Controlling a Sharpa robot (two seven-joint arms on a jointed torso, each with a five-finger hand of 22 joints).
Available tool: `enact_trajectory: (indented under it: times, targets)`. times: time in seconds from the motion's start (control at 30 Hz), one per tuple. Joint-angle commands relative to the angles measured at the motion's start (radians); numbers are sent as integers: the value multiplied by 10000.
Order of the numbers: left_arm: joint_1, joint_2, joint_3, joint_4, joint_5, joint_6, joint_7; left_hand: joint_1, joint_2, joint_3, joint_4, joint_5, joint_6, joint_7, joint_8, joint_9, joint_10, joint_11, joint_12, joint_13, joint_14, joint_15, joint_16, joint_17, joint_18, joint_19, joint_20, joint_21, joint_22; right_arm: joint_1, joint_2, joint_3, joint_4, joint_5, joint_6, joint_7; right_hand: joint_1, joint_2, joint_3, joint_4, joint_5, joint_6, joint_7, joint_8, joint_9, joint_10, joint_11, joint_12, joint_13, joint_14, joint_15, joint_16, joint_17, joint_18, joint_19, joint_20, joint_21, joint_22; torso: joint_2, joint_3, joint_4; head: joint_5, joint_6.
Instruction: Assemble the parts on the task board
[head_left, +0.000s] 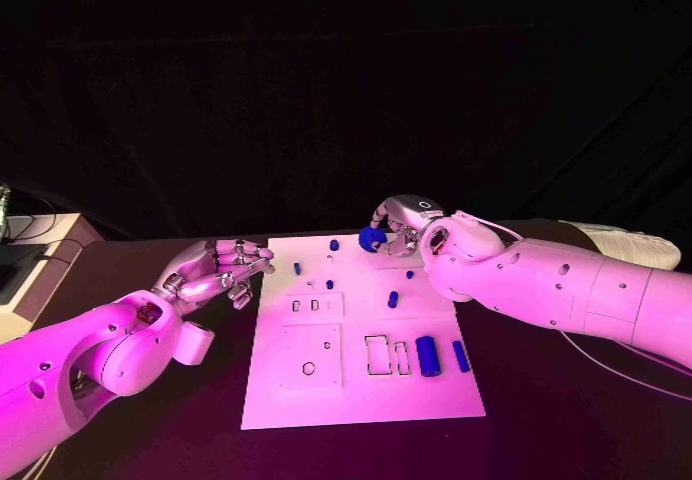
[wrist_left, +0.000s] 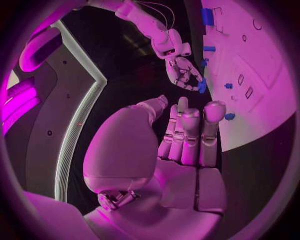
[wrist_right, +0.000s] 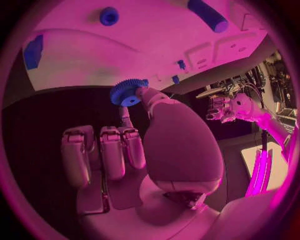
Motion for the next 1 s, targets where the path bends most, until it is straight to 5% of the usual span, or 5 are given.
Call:
enact_trajectory:
  times: [0.03,0.43,0.63,1.0]
  targets:
    - [0,9,8,13,26,101,38,25,55,55,17,-3,-31,30,-64,-11,-23,14,-38,-8,-21,-8,-39,-8,-132,-75,-22,33,10,7,160,0,73,-449,-168,-89,2,-108,77,-3,-46,46,4,12,10,1002,-54,49,2577,1076,-26,42,2632,-196,973,-21,59,2553,-8,0,-7,35,4]
    - [1,45,8,43,26,97,39,23,52,68,4,-4,-27,31,-68,-11,-18,14,-40,-11,-19,-7,-41,-10,-132,-79,-21,36,10,-39,973,-87,-241,-1038,-260,-239,-12,-93,123,2,-120,58,1,5,5,1002,-57,49,2577,1076,-30,42,2632,-193,967,-26,51,2545,20,-9,64,105,37]
    - [1,48,8,72,26,100,45,23,52,68,4,-4,-27,31,-68,-11,-18,14,-40,-11,-19,-7,-41,-10,-132,-79,-21,36,10,-72,1230,-103,-514,-1164,-263,-268,-12,-81,145,1,-137,60,0,2,3,1005,-59,52,2581,1076,-31,42,2632,-195,971,-28,56,2549,15,-20,47,127,48]
    - [2,70,9,95,26,123,55,34,46,90,-24,-3,-17,28,-71,-10,-8,11,-41,-13,-20,-8,-45,-15,-131,-85,-19,40,11,-466,1585,-107,-766,-1163,-129,-168,-12,-86,157,-3,-151,57,0,-4,0,1010,-60,56,2587,1076,-32,42,2632,-192,965,-29,48,2541,23,-2,70,198,13]
